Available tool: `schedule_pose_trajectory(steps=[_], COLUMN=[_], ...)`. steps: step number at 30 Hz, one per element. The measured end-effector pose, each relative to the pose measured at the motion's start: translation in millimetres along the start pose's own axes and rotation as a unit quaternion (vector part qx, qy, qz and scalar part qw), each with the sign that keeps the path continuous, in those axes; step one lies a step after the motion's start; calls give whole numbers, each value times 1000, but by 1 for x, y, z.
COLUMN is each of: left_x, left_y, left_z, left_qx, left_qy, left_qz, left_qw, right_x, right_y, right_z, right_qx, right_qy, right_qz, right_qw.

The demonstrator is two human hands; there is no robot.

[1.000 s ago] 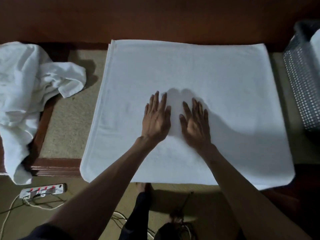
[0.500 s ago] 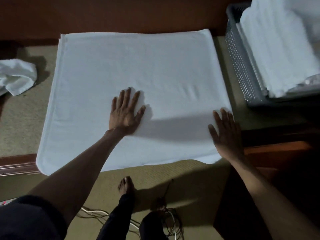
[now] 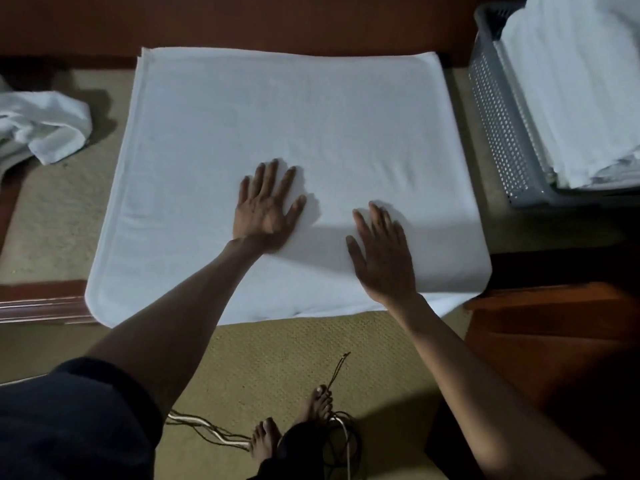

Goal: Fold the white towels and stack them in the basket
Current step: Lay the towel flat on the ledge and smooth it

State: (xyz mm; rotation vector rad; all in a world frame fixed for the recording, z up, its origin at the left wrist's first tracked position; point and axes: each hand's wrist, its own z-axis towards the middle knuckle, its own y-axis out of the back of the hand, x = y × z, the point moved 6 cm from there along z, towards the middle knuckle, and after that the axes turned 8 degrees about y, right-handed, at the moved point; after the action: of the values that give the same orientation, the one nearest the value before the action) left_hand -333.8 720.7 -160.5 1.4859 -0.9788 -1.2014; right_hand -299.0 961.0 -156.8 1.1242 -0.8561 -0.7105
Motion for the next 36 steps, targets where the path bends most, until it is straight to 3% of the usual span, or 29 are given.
schedule_pose_trajectory(steps=[3,6,9,11,13,16,19,21,23,25,27,29,33,36], left_x=[4,21,37,48,55,64,78,92,104,110,110,114,119,119], left_y=[2,7,24,39,49,43,14,-8,-35,-67,-94,-116,-132,-134], left_z=[-7,-37,-82,-113,-148,-195,-231,-249,-260,-268,-263,-259,-247,-256], left_qx=[24,46,16,-17,-47,-73,-98,-141,-167,-137,-89,-74,-75,-84], left_qy=[-1,12,44,104,163,220,294,373,474,552,573,571,499,470], left_qz=[-21,-53,-149,-276,-384,-464,-508,-553,-611,-659,-723,-766,-839,-861], left_qw=[1000,997,988,955,908,855,803,731,612,492,376,285,204,177], right_x=[-31,-58,-62,-55,-43,-24,-17,-20,-24,-32,-39,-43,-59,-66], right_y=[11,26,32,23,5,-22,-38,-43,-51,-61,-72,-82,-108,-122], right_z=[-31,-79,-130,-155,-169,-167,-151,-142,-139,-141,-138,-138,-148,-164], right_qx=[-12,-54,-129,-190,-189,-143,-155,-180,-190,-186,-183,-174,-195,-221], right_qy=[-28,-117,-249,-380,-480,-550,-590,-594,-605,-623,-626,-627,-633,-627], right_qz=[-62,-85,13,204,342,493,611,653,667,664,665,667,674,694], right_qw=[998,988,960,882,785,659,504,434,392,369,363,363,327,275])
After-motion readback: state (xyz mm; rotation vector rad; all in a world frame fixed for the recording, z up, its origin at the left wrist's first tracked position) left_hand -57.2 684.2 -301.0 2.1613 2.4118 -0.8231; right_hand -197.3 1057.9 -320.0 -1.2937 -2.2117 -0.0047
